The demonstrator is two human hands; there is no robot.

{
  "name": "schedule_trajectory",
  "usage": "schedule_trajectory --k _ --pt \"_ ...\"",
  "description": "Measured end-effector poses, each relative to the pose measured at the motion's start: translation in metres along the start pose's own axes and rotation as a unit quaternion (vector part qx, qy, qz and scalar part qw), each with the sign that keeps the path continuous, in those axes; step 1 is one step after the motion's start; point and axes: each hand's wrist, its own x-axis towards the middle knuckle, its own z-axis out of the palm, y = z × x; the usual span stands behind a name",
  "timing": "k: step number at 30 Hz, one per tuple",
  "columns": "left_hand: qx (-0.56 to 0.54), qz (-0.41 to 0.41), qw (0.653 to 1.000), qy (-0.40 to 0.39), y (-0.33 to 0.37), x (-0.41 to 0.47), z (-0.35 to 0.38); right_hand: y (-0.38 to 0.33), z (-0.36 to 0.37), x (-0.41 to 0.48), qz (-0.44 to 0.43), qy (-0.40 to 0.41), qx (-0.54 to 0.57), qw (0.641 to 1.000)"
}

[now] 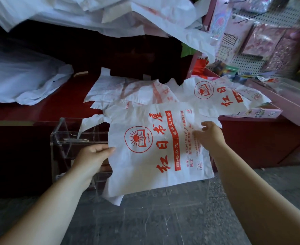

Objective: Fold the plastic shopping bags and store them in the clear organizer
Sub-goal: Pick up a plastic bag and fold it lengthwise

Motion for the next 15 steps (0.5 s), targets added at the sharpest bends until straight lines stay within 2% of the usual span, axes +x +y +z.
schedule_trajectory --k 6,10,13,15 --pt "-0.020 0.005 1.000 -0.019 0.002 0.006 0.004 0.005 0.004 0.001 -0.021 -0.008 0.023 0.999" --pt "-0.039 0.030 0.999 -0.005 0.002 0.010 0.013 0.007 0.006 -0.007 -0.068 0.001 0.059 0.996" --pt "-0.030 0.054 0.998 0.032 0.000 0.011 0.013 0.015 0.006 -0.018 -0.097 0.058 0.080 0.990" --pt "-0.022 0.065 0.997 0.041 0.001 0.012 0.010 0.023 0.004 -0.026 -0.069 0.117 0.130 0.982"
